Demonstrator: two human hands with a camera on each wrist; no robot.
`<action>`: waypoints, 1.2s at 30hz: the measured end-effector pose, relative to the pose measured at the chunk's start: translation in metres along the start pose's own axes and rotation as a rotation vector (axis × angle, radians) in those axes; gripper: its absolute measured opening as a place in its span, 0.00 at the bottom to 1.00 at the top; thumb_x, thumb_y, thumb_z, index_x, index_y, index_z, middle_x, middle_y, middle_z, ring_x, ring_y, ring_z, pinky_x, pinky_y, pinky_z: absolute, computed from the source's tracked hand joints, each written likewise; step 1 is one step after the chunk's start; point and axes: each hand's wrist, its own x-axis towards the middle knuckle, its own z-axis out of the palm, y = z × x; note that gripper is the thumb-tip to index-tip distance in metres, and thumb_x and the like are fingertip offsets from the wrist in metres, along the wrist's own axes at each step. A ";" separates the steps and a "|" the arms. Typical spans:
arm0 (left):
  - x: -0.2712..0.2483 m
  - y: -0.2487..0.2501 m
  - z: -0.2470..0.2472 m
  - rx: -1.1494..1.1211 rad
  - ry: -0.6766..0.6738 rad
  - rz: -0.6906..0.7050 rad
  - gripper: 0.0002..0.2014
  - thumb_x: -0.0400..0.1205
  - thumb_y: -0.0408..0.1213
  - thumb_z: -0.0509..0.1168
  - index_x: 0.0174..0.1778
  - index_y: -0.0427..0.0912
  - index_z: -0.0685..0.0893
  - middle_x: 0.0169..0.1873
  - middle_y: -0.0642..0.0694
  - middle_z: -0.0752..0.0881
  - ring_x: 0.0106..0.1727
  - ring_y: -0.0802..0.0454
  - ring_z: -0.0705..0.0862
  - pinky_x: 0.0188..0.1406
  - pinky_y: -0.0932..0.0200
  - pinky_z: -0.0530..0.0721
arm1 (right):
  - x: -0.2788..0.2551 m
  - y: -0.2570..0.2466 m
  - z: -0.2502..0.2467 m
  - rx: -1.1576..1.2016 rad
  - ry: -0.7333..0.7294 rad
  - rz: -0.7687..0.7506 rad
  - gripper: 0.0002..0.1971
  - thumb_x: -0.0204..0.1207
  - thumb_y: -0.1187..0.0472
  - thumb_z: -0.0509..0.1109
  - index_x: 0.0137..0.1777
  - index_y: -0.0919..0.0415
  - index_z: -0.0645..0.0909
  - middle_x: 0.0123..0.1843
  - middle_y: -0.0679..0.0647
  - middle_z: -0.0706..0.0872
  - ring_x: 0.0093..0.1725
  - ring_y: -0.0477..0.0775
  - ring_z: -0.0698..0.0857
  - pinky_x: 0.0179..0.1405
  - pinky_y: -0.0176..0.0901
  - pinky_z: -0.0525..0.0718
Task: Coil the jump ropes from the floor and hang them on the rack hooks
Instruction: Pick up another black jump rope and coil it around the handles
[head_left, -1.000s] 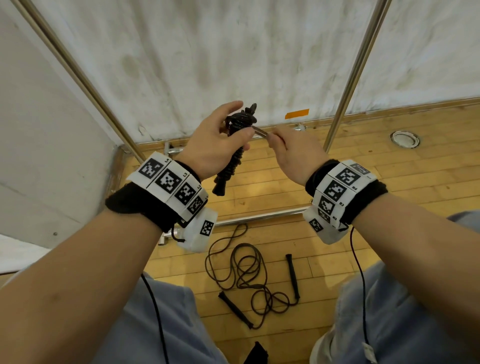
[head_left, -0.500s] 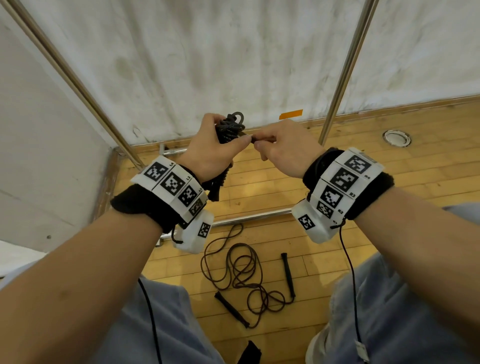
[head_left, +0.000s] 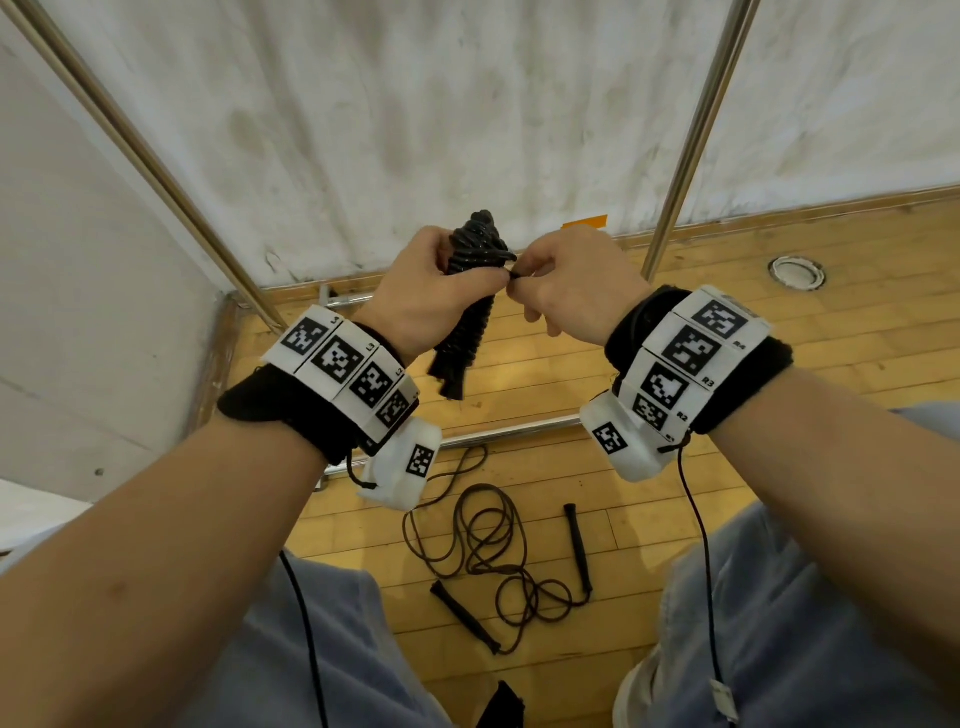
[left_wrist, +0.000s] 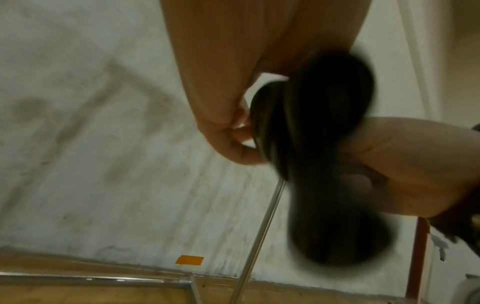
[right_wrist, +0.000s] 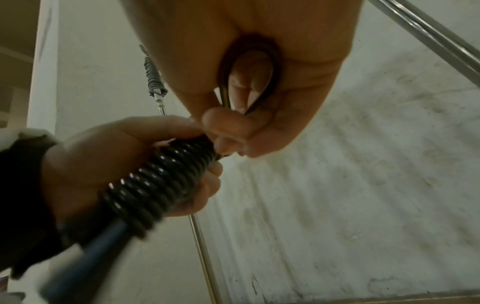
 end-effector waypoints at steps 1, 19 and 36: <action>-0.002 0.000 0.002 -0.026 -0.008 -0.006 0.17 0.77 0.35 0.73 0.56 0.38 0.74 0.46 0.48 0.81 0.48 0.50 0.84 0.49 0.53 0.84 | 0.000 -0.001 -0.001 -0.016 0.023 0.001 0.03 0.75 0.61 0.68 0.41 0.56 0.82 0.29 0.50 0.85 0.19 0.40 0.77 0.20 0.29 0.75; 0.000 -0.001 0.006 -0.012 0.057 -0.070 0.21 0.82 0.32 0.64 0.64 0.46 0.59 0.44 0.43 0.79 0.27 0.53 0.83 0.30 0.53 0.85 | -0.006 -0.007 0.002 -0.072 -0.052 -0.006 0.09 0.74 0.65 0.67 0.52 0.54 0.81 0.30 0.48 0.86 0.22 0.38 0.84 0.19 0.24 0.76; -0.006 0.012 0.000 -0.067 0.288 0.038 0.23 0.76 0.44 0.71 0.57 0.45 0.66 0.52 0.41 0.84 0.38 0.50 0.87 0.30 0.58 0.85 | -0.010 -0.011 0.015 0.007 0.329 -0.278 0.09 0.78 0.58 0.67 0.50 0.62 0.86 0.37 0.55 0.89 0.39 0.54 0.88 0.44 0.48 0.86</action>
